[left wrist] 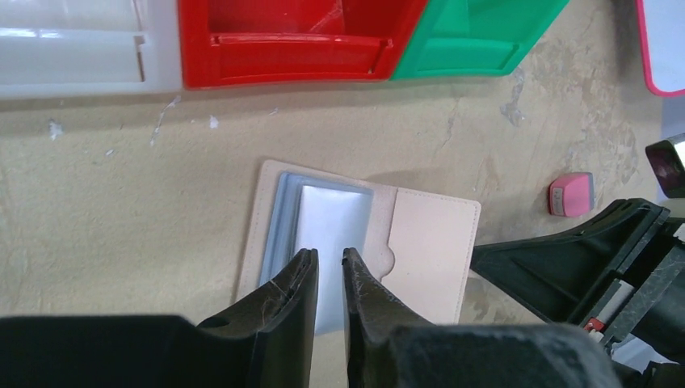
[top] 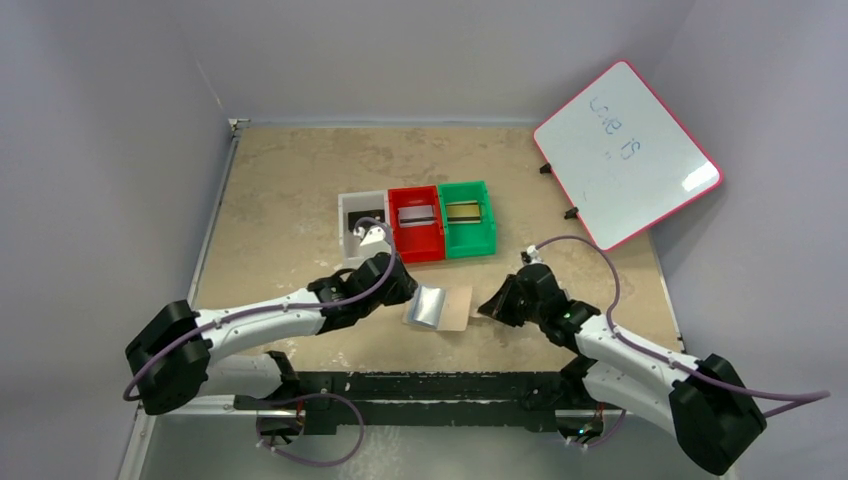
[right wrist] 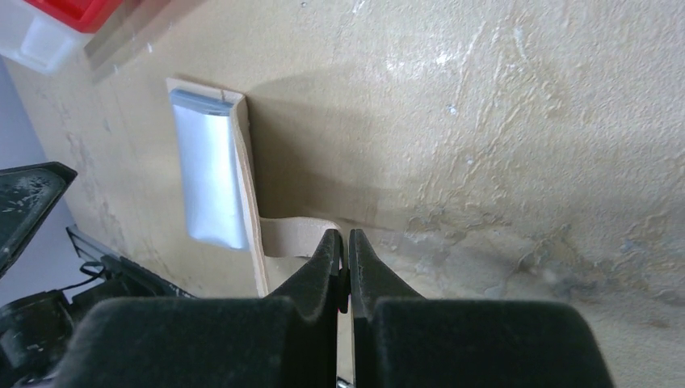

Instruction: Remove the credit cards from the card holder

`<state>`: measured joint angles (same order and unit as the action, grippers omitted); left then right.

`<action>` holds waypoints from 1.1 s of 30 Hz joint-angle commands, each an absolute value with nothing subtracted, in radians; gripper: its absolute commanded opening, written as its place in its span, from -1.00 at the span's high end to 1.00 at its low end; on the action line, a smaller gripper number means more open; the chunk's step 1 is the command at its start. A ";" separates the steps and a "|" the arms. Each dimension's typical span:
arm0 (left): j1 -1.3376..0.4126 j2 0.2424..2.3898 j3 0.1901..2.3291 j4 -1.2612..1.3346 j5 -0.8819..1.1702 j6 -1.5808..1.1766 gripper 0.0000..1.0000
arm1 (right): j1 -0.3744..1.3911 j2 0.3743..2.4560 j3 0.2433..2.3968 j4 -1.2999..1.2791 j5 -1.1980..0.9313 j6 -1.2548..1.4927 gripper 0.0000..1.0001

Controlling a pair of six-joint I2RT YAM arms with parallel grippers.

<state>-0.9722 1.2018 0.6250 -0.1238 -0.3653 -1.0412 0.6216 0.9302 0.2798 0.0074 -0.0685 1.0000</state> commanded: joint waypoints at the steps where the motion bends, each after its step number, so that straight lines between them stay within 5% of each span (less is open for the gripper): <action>1: -0.975 1.249 0.684 0.006 -0.324 -0.998 0.62 | 0.623 0.969 0.305 0.068 -0.017 0.967 1.00; 5: -0.976 1.338 0.715 0.082 -0.198 -0.991 0.41 | 0.623 0.996 0.306 0.108 -0.017 0.960 1.00; 13: -0.991 1.454 0.707 0.155 -0.177 -1.026 0.40 | 0.623 1.007 0.312 0.118 0.000 0.937 1.00; 24: -1.031 1.613 0.757 0.165 -0.136 -1.007 0.40 | 0.623 0.910 0.359 0.125 -0.097 0.912 0.28; 33: -1.062 1.626 0.746 0.138 -0.197 -1.033 0.51 | 0.623 0.996 0.366 0.167 -0.128 0.920 0.10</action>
